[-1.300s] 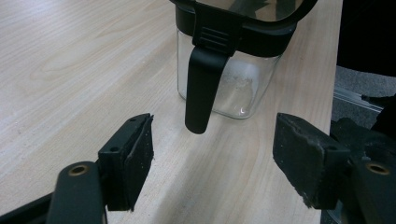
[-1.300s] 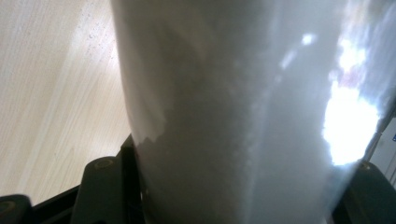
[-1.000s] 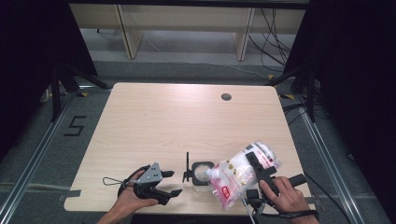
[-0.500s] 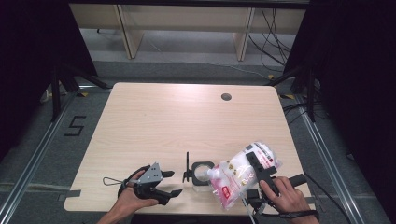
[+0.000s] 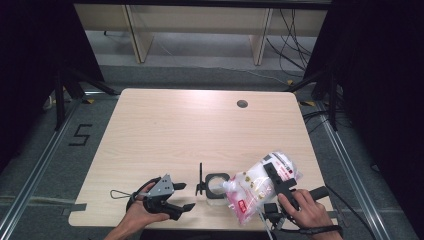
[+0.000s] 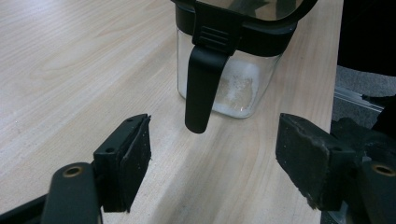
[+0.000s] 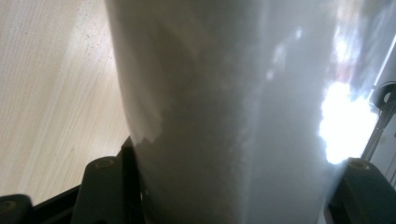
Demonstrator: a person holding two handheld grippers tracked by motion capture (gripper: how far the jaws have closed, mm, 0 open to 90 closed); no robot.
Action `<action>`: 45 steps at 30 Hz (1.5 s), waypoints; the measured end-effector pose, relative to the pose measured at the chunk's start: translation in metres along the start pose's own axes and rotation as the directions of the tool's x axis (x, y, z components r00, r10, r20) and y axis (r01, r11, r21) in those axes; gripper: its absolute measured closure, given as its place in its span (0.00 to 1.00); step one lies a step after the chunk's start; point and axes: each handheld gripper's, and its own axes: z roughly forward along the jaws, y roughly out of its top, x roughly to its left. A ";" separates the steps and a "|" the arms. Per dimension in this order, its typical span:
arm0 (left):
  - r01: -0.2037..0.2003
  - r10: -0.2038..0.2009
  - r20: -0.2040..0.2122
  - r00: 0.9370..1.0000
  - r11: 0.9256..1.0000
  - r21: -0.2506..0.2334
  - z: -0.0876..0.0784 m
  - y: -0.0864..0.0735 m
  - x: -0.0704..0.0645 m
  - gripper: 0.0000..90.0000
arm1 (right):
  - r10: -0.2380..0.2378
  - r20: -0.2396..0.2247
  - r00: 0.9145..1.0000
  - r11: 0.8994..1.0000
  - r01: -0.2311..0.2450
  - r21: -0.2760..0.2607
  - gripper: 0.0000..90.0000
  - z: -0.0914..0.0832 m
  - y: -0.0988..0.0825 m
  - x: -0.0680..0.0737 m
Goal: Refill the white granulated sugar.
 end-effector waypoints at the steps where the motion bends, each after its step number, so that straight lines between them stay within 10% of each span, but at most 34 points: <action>1: 0.001 -0.001 0.003 1.000 1.000 -0.001 0.000 0.000 0.000 0.28 | -0.006 0.005 1.000 1.000 0.006 -0.006 0.44 0.001 0.000 0.000; 20: -0.003 0.003 0.001 1.000 1.000 0.004 0.001 0.000 0.001 0.22 | -0.080 0.006 0.997 0.997 0.080 0.012 0.44 -0.001 -0.001 -0.003; 37: -0.002 0.002 -0.005 1.000 1.000 0.009 0.001 0.000 0.001 0.22 | -0.013 0.007 1.000 1.000 0.013 -0.001 0.44 0.000 -0.001 0.000; 39: -0.001 0.001 -0.011 1.000 1.000 0.009 0.001 0.000 0.001 0.22 | -0.080 -0.004 0.997 0.997 0.080 0.006 0.44 0.000 -0.001 -0.002; 45: 0.000 0.001 -0.011 1.000 1.000 0.008 0.001 0.000 0.001 0.22 | -0.076 -0.009 0.997 0.997 0.076 0.011 0.44 0.000 -0.001 -0.002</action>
